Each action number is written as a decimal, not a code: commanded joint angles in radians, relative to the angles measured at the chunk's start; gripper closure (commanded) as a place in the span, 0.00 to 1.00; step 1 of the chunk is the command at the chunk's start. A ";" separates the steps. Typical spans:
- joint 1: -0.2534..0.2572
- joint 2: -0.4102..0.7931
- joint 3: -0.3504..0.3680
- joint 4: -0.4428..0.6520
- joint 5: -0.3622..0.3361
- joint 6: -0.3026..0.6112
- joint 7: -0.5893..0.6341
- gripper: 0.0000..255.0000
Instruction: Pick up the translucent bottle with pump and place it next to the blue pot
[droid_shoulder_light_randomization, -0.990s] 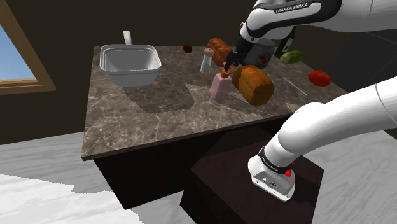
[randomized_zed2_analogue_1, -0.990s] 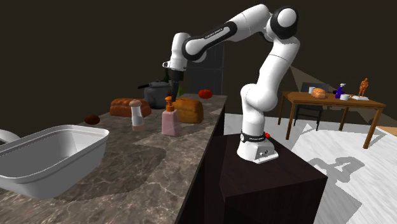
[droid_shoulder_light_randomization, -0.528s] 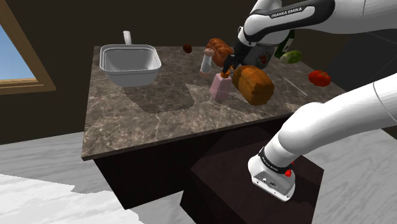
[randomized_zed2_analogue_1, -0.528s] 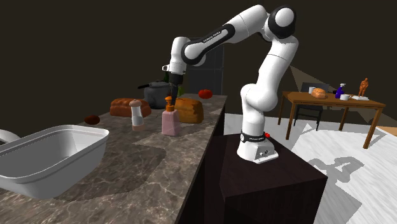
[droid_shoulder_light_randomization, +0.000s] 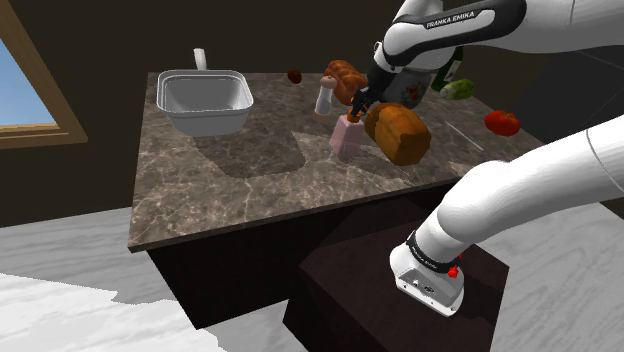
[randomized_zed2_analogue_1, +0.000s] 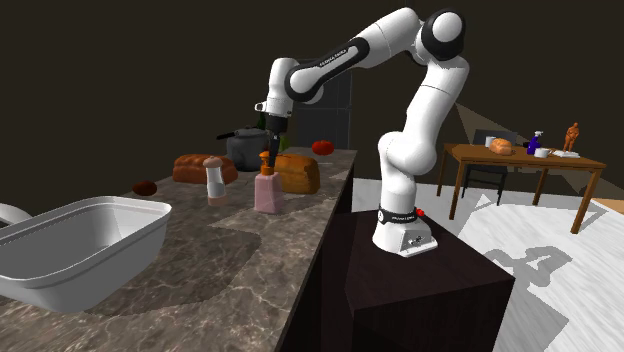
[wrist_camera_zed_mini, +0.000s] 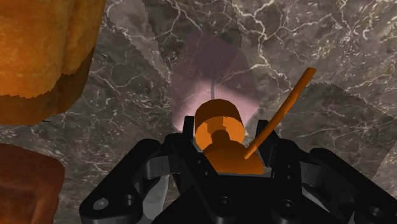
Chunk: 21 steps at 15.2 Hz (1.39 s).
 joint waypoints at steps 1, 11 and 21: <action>0.000 0.000 0.000 0.000 0.000 0.000 0.000 1.00; -0.003 -0.032 0.012 0.057 -0.005 -0.089 0.013 1.00; -0.003 -0.063 0.027 0.169 -0.007 -0.230 0.029 1.00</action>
